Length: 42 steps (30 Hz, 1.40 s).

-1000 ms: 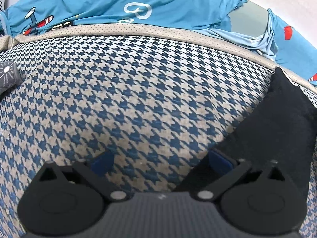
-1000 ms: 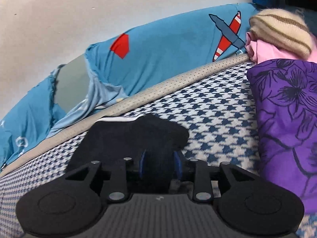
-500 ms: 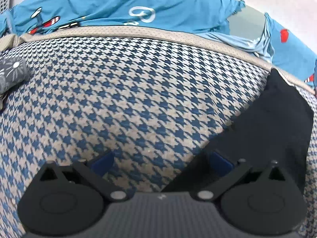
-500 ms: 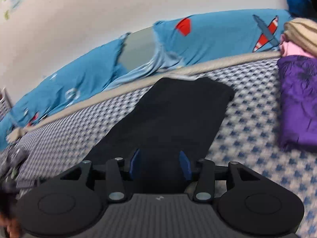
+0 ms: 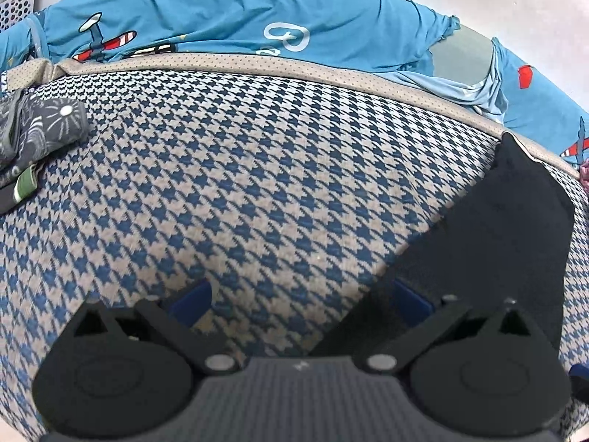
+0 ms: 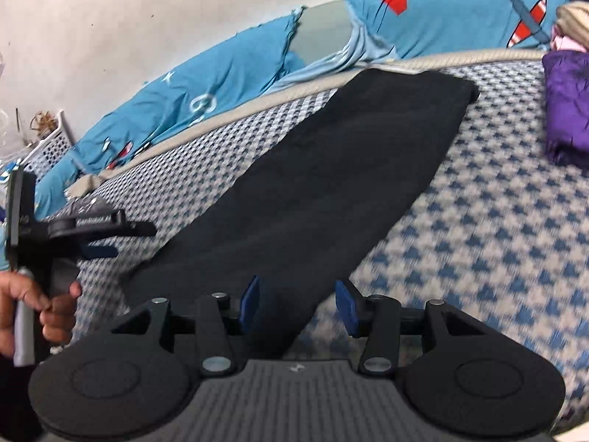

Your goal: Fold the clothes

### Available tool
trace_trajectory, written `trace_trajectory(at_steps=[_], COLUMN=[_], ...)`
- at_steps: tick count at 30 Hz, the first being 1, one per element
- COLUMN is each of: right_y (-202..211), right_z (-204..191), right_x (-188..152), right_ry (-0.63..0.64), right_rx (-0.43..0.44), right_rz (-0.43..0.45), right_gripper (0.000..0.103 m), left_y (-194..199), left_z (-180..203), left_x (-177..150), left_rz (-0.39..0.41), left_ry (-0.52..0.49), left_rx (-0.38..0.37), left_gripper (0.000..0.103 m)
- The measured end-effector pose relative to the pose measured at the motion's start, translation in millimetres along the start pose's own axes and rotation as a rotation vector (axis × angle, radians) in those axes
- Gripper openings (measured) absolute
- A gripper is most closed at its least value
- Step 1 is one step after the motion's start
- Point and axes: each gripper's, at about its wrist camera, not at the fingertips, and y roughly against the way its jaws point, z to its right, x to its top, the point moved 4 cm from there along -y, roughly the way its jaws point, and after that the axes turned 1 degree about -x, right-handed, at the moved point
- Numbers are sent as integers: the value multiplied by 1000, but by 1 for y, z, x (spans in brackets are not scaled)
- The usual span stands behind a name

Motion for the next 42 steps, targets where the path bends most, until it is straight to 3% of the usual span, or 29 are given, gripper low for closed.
trace_trajectory(at_steps=[21, 33, 38, 40, 42], right_y=[5, -14, -21, -22, -25], right_z=[4, -14, -30, -34, -35], right_x=[-36, -53, -58, -58, -57], right_ry=[-182, -268, -205, -186, -180], right_rx=[118, 246, 243, 227, 207], right_rz=[-105, -163, -150, -135, -124], right_gripper=[46, 46, 47, 42, 13], left_y=[28, 32, 30, 30, 31], left_z=[-9, -6, -5, -4, -4], left_x=[-42, -50, -55, -58, -60], left_rz=[-14, -30, -60, -69, -72], left_ry=[28, 52, 80, 94, 105], left_rx=[-69, -106, -150, -167, -183], left_gripper=[103, 103, 103, 103, 103])
